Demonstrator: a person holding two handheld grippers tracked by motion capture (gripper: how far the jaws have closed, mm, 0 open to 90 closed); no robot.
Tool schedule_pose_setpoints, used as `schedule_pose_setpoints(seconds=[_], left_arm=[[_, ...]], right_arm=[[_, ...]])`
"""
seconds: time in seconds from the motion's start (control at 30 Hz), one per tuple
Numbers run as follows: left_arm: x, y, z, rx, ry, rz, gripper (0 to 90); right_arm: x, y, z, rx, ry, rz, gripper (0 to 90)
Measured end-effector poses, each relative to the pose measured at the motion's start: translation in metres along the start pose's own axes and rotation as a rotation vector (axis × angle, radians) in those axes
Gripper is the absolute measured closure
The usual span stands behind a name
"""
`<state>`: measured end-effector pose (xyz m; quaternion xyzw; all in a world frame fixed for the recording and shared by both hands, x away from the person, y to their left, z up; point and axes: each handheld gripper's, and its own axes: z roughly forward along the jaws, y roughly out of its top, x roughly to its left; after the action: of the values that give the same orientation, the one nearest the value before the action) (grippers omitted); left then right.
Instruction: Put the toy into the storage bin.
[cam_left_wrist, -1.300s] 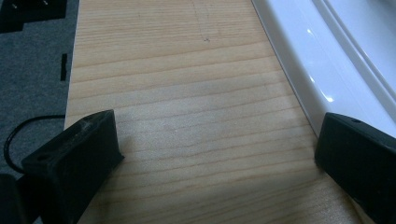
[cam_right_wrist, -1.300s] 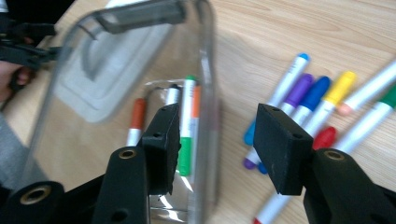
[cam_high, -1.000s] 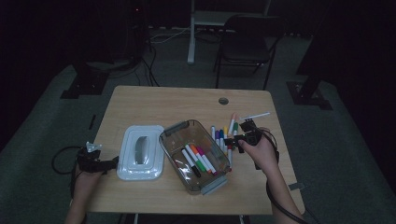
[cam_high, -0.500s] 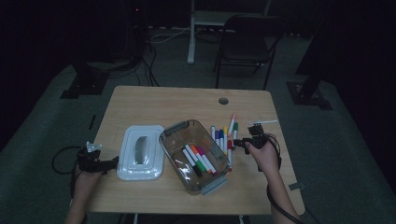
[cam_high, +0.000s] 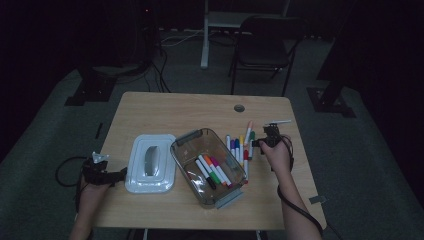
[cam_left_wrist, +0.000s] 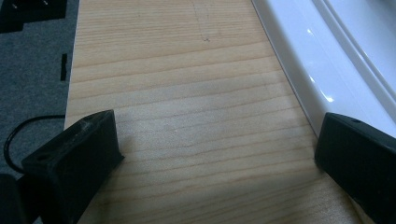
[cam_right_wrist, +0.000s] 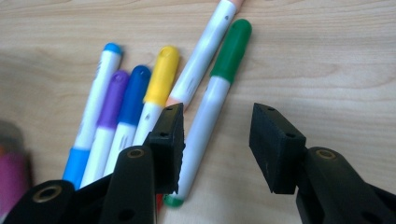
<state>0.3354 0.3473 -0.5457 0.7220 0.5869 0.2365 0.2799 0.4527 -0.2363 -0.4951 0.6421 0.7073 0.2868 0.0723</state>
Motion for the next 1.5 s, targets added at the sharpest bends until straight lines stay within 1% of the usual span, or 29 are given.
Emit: schedule_pose_setpoints(seconds=[0.13, 0.2, 0.23, 0.3, 0.33, 0.37, 0.43, 0.5, 0.53, 0.57, 0.6, 0.67, 0.7, 0.8, 0.83, 0.87, 0.97, 1.0, 1.03, 1.07, 1.17, 1.3, 1.37, 1.5], left_arm=[[0.0, 0.0, 0.0, 0.0, 0.0, 0.0, 0.4], [0.0, 0.0, 0.0, -0.001, 0.0, -0.001, 0.4], [0.0, 0.0, 0.0, -0.001, 0.0, -0.002, 0.4], [0.0, 0.0, 0.0, -0.001, 0.0, -0.001, 0.4], [0.0, 0.0, 0.0, -0.002, 0.0, -0.002, 0.5], [0.0, 0.0, 0.0, -0.002, 0.0, -0.001, 0.4], [0.0, 0.0, 0.0, -0.002, 0.0, -0.001, 0.4], [0.0, 0.0, 0.0, -0.001, 0.0, -0.001, 0.4], [0.0, 0.0, 0.0, -0.001, 0.0, -0.001, 0.5], [0.0, 0.0, 0.0, -0.001, 0.0, -0.001, 0.4], [0.0, 0.0, 0.0, -0.001, 0.0, -0.001, 0.4], [0.0, 0.0, 0.0, -0.001, 0.0, -0.002, 0.4], [0.0, 0.0, 0.0, -0.002, 0.0, -0.002, 0.4], [0.0, 0.0, 0.0, -0.001, 0.0, -0.002, 0.4], [0.0, 0.0, 0.0, -0.002, 0.0, -0.002, 0.4], [0.0, 0.0, 0.0, -0.001, 0.0, -0.001, 0.4], [0.0, 0.0, 0.0, -0.001, 0.0, -0.002, 0.4], [0.0, 0.0, 0.0, -0.001, 0.0, -0.002, 0.4], [0.0, 0.0, 0.0, -0.001, 0.0, -0.002, 0.4], [0.0, 0.0, 0.0, -0.002, 0.0, -0.002, 0.4], [0.0, 0.0, 0.0, -0.002, 0.0, -0.002, 0.4], [0.0, 0.0, 0.0, -0.001, 0.0, -0.002, 0.4], [0.0, 0.0, 0.0, -0.002, 0.0, -0.002, 0.4], [0.0, 0.0, 0.0, -0.002, 0.0, -0.002, 0.4]], right_arm=[[-0.003, 0.008, 0.016, 0.04, -0.001, 0.038, 56.8], [-0.004, 0.01, 0.023, 0.064, -0.019, 0.035, 56.3], [-0.004, 0.011, 0.026, 0.076, -0.019, 0.039, 57.5], [-0.004, 0.012, 0.03, 0.086, -0.033, 0.04, 57.9], [-0.004, 0.013, 0.03, 0.084, -0.033, 0.039, 61.2], [-0.004, 0.013, 0.03, 0.092, -0.047, 0.043, 63.7], [-0.003, 0.013, 0.03, 0.1, -0.057, 0.04, 67.7], [-0.004, 0.013, 0.028, 0.104, -0.087, 0.04, 71.5], [-0.005, 0.012, 0.028, 0.11, -0.094, 0.049, 75.3], [-0.006, 0.012, 0.027, 0.109, -0.098, 0.056, 76.4], [-0.008, 0.012, 0.027, 0.105, -0.091, 0.073, 76.7], [-0.011, 0.011, 0.025, 0.114, -0.069, 0.101, 76.8], [-0.012, 0.011, 0.024, 0.118, -0.069, 0.109, 76.9], [-0.015, 0.01, 0.015, 0.1, -0.057, 0.117, 76.9], [-0.016, 0.01, 0.011, 0.092, -0.058, 0.11, 76.9], [-0.015, 0.01, 0.007, 0.088, -0.056, 0.106, 76.9], [-0.013, 0.01, -0.005, 0.074, -0.032, 0.104, 76.9], [-0.013, 0.01, -0.005, 0.074, -0.032, 0.104, 76.9], [-0.012, 0.009, -0.009, 0.069, -0.021, 0.102, 76.9], [-0.008, 0.009, -0.019, 0.055, 0.0, 0.094, 76.9], [-0.004, 0.009, -0.03, 0.045, 0.042, 0.099, 76.9], [0.007, 0.01, -0.045, 0.017, 0.084, 0.07, 76.9], [0.016, 0.011, -0.053, 0.005, 0.1, 0.048, 76.9], [0.036, 0.013, -0.069, -0.012, 0.15, 0.0, 76.9]])
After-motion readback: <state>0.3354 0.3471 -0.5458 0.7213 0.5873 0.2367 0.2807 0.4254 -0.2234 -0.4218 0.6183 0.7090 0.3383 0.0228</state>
